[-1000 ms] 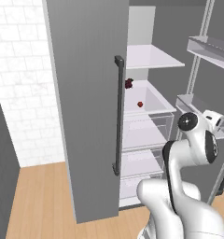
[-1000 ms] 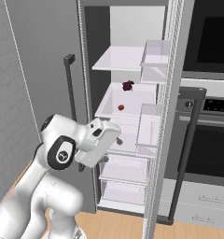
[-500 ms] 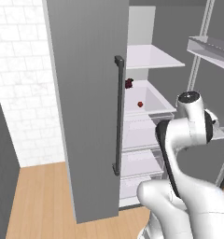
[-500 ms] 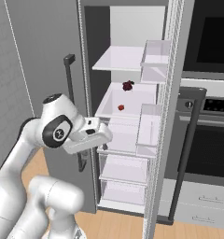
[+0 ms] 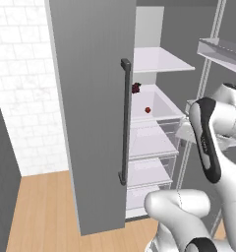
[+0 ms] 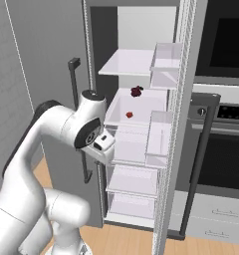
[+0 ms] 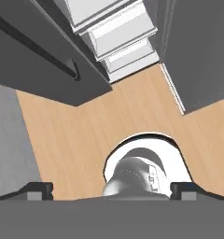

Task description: Take the strawberry from the fridge and place it on top of the pancake, located on the dining counter.

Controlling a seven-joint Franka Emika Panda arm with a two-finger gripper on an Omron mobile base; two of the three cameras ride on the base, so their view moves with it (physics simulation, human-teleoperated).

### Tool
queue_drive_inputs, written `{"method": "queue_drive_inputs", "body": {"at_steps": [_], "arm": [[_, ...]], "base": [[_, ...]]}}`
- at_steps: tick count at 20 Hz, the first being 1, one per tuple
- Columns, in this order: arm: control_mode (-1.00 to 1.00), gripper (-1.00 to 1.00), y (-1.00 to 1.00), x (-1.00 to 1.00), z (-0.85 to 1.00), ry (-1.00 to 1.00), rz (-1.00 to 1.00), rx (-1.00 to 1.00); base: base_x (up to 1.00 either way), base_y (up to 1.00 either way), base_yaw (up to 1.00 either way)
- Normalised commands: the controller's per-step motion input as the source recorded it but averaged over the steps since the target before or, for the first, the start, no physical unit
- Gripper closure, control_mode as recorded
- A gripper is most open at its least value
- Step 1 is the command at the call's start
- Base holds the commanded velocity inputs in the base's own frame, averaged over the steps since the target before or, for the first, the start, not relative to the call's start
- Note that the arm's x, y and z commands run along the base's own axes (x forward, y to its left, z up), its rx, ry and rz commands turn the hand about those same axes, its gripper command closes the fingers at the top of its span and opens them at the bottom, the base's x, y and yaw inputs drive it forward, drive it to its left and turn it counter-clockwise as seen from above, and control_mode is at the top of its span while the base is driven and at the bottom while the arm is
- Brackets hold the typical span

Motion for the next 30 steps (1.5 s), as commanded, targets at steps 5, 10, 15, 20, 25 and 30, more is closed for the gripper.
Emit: {"method": "queue_drive_inputs", "body": {"at_steps": [5, 10, 15, 20, 25, 30], "arm": [[-1.0, -1.0, 0.83, -0.58, 0.02, -0.27, -0.09, 0.18], [-1.0, -1.0, 0.68, -0.04, -0.02, 0.18, 0.01, -0.52], [-1.0, -1.0, -0.12, -0.04, -0.11, -0.01, 0.12, -0.23], [-1.0, -1.0, -0.44, 0.0, 0.0, 0.04, 0.21, 0.0], [-1.0, -1.0, -0.09, -0.03, 0.0, 0.01, 0.1, 0.0], [-1.0, -1.0, 0.0, 0.0, 0.0, -0.01, 0.0, 0.0]], "base": [[0.0, 0.0, 0.0], [0.0, 0.0, 0.0], [0.0, 0.0, 0.0], [0.0, 0.0, 0.0], [0.0, 0.0, 0.0], [0.0, 0.0, 0.0]]}}
